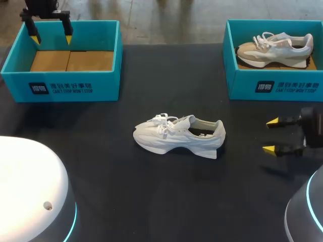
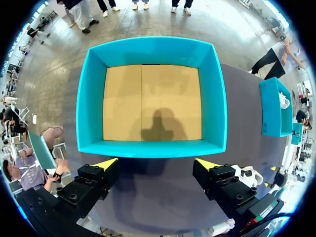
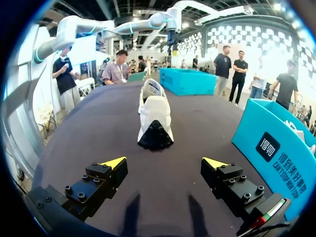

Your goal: Take the shoe out of the shoebox, open the shoe tongue, remove and reinsert the insole, then place the shoe into the shoebox

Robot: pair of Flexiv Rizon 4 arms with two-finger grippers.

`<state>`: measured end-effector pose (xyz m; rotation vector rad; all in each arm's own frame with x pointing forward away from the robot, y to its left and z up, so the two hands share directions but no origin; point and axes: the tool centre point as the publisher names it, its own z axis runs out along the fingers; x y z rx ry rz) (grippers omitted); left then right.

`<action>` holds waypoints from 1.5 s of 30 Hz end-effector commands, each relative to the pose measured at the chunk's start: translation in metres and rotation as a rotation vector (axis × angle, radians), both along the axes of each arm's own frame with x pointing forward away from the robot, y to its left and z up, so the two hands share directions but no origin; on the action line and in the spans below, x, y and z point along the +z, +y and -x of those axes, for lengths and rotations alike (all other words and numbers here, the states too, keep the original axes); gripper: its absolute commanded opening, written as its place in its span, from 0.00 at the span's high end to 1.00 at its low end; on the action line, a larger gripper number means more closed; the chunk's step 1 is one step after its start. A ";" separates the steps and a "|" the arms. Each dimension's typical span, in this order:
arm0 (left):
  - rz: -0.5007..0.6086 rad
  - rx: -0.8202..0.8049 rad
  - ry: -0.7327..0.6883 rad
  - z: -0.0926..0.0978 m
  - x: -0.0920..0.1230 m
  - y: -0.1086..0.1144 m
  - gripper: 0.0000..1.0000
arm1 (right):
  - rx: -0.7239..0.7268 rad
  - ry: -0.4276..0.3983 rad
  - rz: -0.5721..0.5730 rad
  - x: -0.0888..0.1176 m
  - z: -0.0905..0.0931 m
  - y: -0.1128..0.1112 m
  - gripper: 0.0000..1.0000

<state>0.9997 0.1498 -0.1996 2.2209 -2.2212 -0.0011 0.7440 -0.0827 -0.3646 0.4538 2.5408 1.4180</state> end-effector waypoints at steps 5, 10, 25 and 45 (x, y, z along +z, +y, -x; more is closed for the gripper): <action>0.000 0.000 -0.001 0.000 0.000 0.000 0.00 | -0.058 -0.028 -0.024 -0.013 -0.002 0.029 0.00; 0.000 0.000 -0.001 0.000 0.000 0.000 0.00 | -0.081 -0.044 -0.045 -0.017 -0.005 0.046 0.00; 0.000 0.000 -0.001 0.000 0.000 0.000 0.00 | -0.083 -0.019 -0.086 -0.029 -0.018 0.108 0.00; 0.000 0.000 -0.001 0.000 0.000 0.000 0.00 | -0.095 0.018 -0.096 -0.039 -0.025 0.141 0.00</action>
